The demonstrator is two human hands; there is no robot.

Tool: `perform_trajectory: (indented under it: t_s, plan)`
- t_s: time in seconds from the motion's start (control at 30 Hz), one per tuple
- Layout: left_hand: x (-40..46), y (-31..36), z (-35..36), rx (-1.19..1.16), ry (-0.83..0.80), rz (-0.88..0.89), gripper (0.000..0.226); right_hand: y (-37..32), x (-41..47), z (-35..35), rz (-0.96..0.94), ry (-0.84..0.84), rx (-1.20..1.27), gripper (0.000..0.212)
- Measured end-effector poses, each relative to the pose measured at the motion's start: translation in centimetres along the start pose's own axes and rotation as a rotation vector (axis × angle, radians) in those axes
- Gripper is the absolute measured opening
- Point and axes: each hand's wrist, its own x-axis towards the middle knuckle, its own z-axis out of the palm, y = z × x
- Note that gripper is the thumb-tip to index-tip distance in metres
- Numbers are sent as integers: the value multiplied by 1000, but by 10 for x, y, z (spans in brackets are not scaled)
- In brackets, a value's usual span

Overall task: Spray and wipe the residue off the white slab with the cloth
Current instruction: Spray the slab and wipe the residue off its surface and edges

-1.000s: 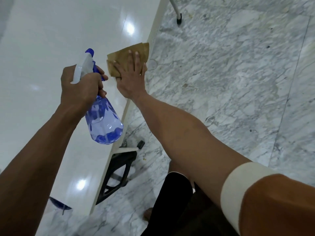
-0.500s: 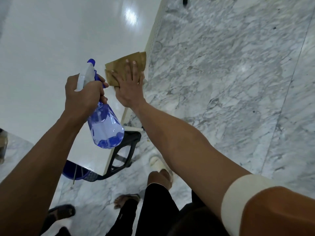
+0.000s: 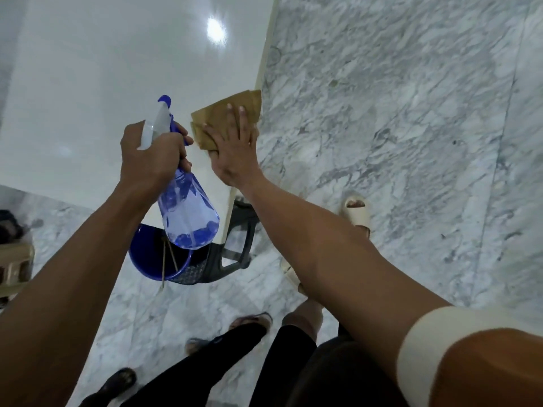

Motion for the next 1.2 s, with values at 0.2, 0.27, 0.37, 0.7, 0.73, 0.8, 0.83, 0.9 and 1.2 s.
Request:
perform_trajectory:
  t_s: [0.2,0.27,0.37,0.7,0.73,0.8,0.83,0.9,1.2]
  plan:
    - [-17,-41,-23,-17,-44,38,22,-22,-40,11,14,59,-31,63]
    - [-20,-53,-29,-13,-59,46,22,-28,-52,16,25,73,-36,63]
    - [-25,-72,-36,4,-84,58,22,-39,-73,28,37,85,-73,57]
    - [-50,-109,-46,54,-109,49,21,-70,-136,40,62,30,12,55]
    - [-53,-111,-46,52,-107,51,20,-71,-140,41,67,29,32,54]
    - [-60,-115,-46,43,-105,54,21,-76,-150,45,81,19,46,54]
    - [-63,-118,-47,40,-108,58,22,-79,-156,47,82,14,48,54]
    - [-71,-124,-47,41,-114,67,22,-85,-169,53,63,13,38,55]
    - [-119,-153,-55,45,-72,84,17,-99,-221,67,21,-39,93,56]
